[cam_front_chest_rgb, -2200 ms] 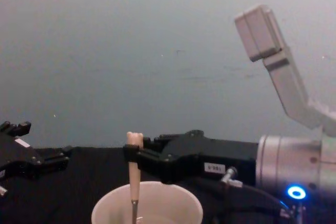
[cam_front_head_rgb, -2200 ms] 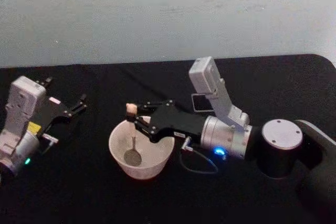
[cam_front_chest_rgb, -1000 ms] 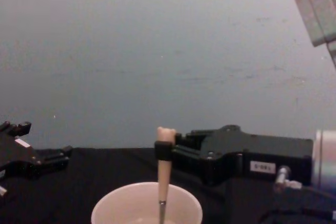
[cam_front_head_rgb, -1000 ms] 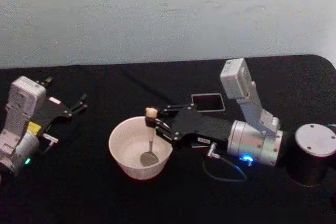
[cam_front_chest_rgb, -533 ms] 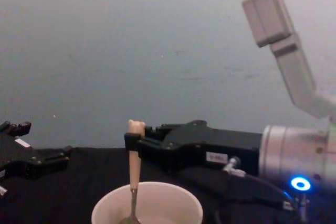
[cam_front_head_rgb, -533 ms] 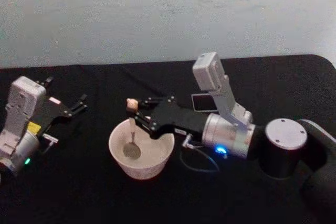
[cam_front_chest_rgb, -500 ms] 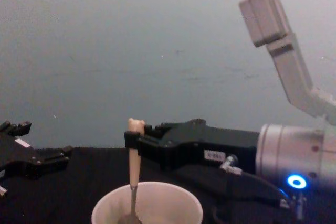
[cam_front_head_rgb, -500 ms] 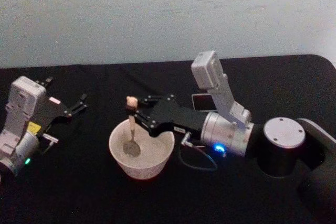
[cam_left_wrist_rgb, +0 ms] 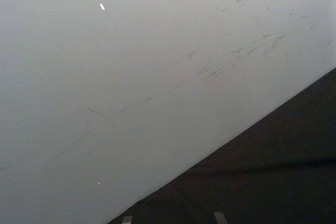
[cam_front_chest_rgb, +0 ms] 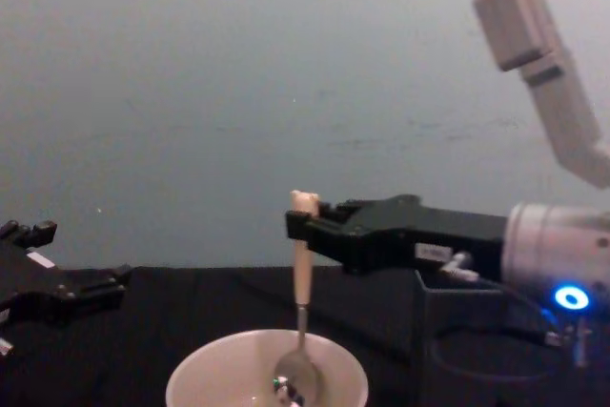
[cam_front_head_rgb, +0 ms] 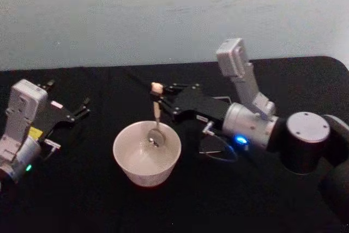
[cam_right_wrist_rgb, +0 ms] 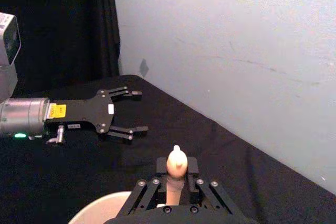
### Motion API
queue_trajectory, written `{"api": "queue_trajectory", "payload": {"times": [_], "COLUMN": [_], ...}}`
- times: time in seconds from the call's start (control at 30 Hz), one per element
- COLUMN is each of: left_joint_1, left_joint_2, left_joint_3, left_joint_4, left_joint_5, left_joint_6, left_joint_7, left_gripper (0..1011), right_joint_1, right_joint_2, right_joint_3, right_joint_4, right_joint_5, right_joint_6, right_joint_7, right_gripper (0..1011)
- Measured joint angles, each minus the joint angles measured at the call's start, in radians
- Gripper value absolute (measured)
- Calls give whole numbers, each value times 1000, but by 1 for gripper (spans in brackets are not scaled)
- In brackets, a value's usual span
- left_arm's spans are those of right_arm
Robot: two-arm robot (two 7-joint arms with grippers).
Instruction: Pick up the stirring spoon with one hand, stir inside the cup, then place it back in its original position.
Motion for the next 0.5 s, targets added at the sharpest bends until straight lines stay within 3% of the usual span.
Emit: {"api": "queue_trajectory", "payload": {"times": [0.23, 0.5], "left_joint_1": [0, 0], "left_joint_2": [0, 0], "left_joint_3": [0, 0], "left_joint_4": [0, 0], "left_joint_5": [0, 0], "left_joint_6": [0, 0], "left_joint_7": [0, 0], "left_gripper": [1001, 1001], "right_joint_1": [-58, -102], "right_joint_2": [76, 120], "right_joint_3": [29, 15], "right_joint_4": [-90, -150], "right_joint_5": [52, 84], "right_joint_6": [29, 58], "right_joint_7": [43, 63], "right_gripper": [212, 213]}}
